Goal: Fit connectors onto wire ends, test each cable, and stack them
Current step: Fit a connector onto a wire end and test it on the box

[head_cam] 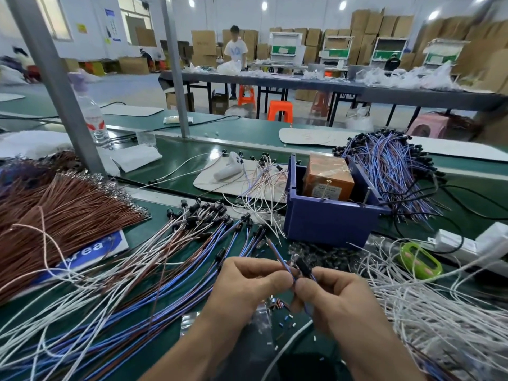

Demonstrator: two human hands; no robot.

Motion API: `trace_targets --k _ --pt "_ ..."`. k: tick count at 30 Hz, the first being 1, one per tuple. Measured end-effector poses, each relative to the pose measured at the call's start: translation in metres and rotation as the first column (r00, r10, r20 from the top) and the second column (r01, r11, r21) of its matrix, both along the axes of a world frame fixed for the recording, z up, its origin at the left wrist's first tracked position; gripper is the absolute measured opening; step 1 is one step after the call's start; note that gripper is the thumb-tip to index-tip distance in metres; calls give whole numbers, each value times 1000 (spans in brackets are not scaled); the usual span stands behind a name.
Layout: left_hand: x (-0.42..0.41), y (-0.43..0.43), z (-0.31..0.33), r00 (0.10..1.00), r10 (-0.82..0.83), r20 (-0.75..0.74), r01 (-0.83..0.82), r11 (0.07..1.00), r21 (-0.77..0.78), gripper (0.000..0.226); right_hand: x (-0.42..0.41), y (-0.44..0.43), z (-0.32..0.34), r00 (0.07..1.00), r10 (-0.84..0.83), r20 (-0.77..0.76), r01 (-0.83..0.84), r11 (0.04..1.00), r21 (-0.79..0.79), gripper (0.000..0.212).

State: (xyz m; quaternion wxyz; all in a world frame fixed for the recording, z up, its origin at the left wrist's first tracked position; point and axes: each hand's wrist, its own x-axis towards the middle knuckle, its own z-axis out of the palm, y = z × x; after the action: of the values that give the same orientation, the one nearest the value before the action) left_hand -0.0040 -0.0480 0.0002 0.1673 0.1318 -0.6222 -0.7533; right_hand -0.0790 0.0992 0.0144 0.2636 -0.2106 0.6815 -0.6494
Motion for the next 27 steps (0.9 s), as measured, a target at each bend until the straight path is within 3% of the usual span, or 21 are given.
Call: trace_targets --k 2,4,8,13,19,27 --pt "-3 3 1 999 38 14 -38 999 11 22 0 1 3 997 -38 -63 38 999 3 23" --pt "-11 10 2 991 123 46 -124 992 23 6 -5 5 7 989 -125 -85 125 992 0 22" --pt "-29 20 14 975 211 72 -216 974 70 22 -25 17 19 955 -295 -1 295 955 -13 24" --pt "-64 24 33 967 253 39 -256 954 153 20 -53 28 38 891 -432 141 450 882 -139 26" --pt "-94 35 16 918 393 59 -390 919 -66 27 -72 33 33 860 -450 239 499 838 -218 14" --pt "-107 34 2 898 441 12 -434 888 -155 24 -78 36 13 820 -447 359 548 795 -261 44"
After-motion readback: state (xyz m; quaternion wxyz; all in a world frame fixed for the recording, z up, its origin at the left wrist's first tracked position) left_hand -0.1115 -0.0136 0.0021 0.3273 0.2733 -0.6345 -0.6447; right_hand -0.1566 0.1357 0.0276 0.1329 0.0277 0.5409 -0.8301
